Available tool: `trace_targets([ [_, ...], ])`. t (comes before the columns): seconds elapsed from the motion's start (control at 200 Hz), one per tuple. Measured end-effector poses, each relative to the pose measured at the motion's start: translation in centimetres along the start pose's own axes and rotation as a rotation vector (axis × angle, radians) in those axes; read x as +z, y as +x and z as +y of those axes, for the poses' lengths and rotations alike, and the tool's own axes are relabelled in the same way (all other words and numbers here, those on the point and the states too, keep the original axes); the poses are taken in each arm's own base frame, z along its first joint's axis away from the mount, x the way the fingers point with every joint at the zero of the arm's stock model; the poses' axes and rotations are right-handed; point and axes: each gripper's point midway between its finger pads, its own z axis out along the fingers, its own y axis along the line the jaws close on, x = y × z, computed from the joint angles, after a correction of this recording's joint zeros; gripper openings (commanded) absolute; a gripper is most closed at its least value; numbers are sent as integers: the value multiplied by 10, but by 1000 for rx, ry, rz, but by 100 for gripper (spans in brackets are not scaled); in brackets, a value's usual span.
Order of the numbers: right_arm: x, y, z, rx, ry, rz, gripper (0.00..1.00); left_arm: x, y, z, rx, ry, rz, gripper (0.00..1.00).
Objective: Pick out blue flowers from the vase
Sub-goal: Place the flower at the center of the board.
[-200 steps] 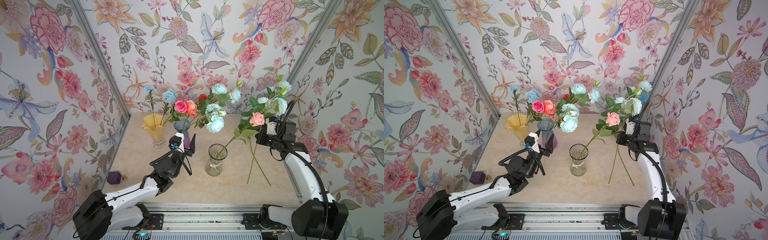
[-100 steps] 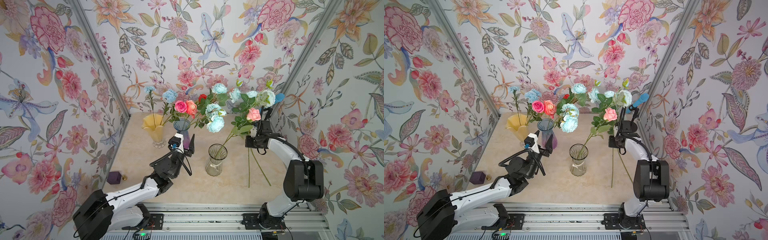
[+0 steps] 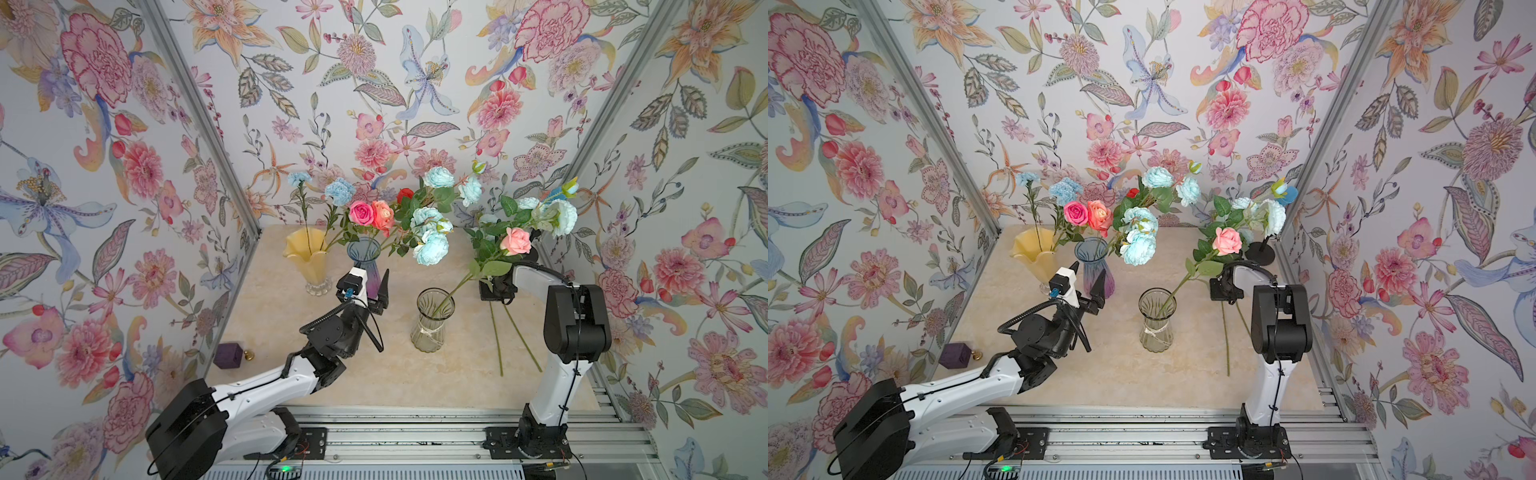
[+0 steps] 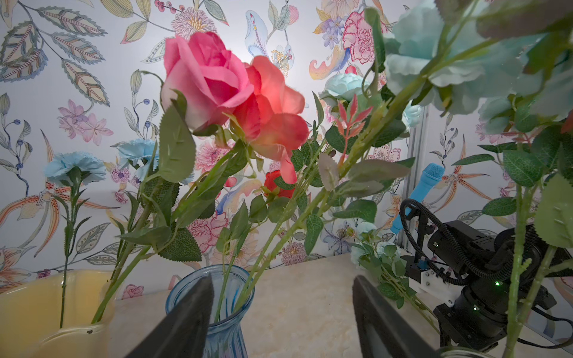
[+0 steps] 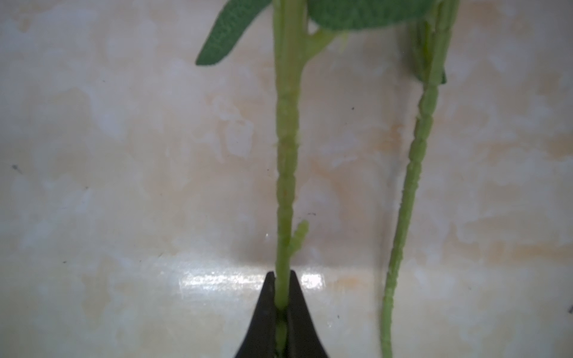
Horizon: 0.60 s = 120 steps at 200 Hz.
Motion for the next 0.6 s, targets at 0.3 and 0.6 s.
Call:
trace_targets([
  [0.3, 9, -7, -13, 5, 62, 9, 15, 0, 0, 0, 1, 1, 1, 73],
  [0.6, 9, -9, -19, 0, 96, 4, 22, -1, 3, 0, 3, 1, 5, 73],
])
